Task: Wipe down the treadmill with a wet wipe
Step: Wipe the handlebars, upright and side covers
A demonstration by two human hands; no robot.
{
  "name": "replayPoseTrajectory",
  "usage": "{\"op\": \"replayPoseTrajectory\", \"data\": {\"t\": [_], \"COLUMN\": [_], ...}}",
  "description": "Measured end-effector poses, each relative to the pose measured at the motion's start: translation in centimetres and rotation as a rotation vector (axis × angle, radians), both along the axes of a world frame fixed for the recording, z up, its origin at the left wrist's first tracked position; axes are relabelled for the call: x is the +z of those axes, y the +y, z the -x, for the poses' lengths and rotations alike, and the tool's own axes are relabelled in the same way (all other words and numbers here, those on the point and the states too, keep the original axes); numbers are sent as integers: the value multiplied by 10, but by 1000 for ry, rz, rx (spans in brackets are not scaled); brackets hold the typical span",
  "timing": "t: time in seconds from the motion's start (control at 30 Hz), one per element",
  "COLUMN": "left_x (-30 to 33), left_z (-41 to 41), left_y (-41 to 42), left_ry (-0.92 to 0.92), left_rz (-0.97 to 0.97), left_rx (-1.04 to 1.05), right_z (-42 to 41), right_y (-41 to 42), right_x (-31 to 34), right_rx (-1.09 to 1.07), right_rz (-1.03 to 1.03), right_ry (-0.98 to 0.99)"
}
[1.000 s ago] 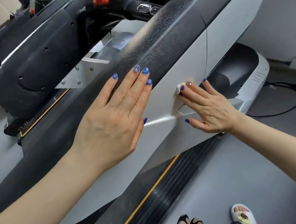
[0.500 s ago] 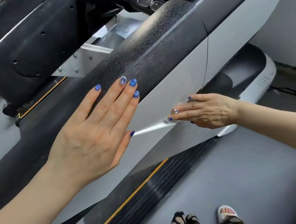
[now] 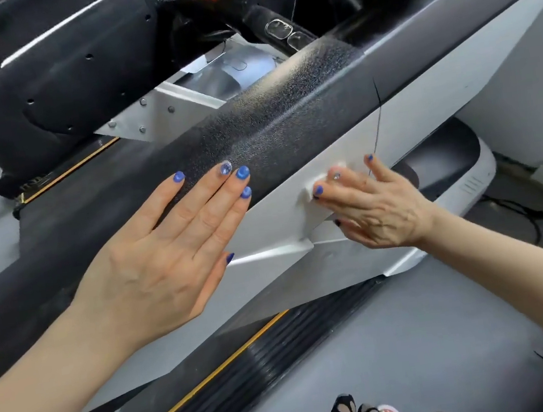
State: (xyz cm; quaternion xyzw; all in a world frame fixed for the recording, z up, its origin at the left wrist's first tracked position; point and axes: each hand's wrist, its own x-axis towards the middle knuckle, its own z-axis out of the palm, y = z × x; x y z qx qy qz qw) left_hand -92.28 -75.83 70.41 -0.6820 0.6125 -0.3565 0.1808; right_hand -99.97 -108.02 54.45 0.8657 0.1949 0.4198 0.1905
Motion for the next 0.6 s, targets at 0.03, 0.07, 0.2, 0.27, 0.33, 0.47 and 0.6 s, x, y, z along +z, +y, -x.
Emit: {"op": "replayPoseTrajectory", "data": {"t": [0.03, 0.07, 0.2, 0.27, 0.33, 0.47, 0.6], "left_x": [0, 0, -1, -1, -1, 1, 6], "left_z": [0, -1, 1, 1, 1, 1, 5], "left_y": [0, 0, -1, -1, 0, 1, 7], "left_ry": [-1, 0, 9, 14, 14, 41, 160], "left_rz": [2, 1, 4, 16, 33, 65, 230], "left_rx": [0, 1, -4, -11, -22, -53, 2], "right_z": [3, 7, 14, 13, 12, 20, 21], "right_y": [-2, -6, 3, 24, 42, 58, 85], "right_x": [-10, -14, 12, 40, 62, 72, 74], "right_rx": [-18, -40, -89, -83, -53, -68, -143], "right_rz": [30, 60, -60, -296, -507, -691, -1003], "right_ry": [31, 50, 1, -31, -18, 1, -73]}}
